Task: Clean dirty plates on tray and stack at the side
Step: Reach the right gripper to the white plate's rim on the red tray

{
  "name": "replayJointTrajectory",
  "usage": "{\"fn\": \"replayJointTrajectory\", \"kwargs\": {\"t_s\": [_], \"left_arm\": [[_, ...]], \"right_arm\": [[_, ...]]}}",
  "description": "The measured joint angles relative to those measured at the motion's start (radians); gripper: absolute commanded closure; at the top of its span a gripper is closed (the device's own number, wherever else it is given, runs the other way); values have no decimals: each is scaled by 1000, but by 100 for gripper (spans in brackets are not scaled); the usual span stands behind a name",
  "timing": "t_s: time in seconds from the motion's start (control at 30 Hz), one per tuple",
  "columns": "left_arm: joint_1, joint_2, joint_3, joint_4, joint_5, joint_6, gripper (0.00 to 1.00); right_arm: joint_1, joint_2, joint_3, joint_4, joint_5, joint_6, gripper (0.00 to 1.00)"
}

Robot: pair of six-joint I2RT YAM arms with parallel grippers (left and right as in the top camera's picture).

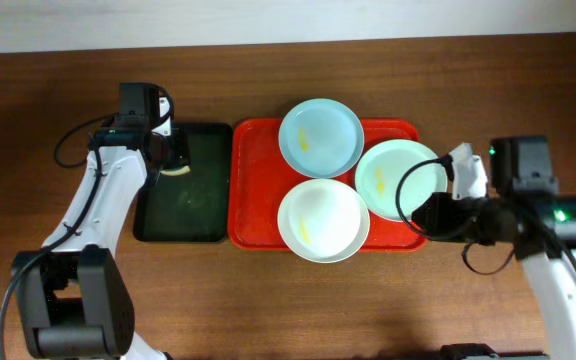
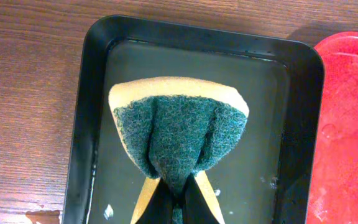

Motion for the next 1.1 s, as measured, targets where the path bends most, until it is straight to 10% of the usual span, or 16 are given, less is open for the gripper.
{"fn": "replayJointTrajectory", "kwargs": {"t_s": [0.17,0.47,1.1], "left_arm": [[0,0,0,3,0,0,100],[0,0,0,4,0,0,100],[0,37,0,11,0,0,100]], "right_arm": [[0,126,0,-63,43,35,96],[51,172,-61,53,113,69,65],[250,533,-127,490,269,75,84]]}}
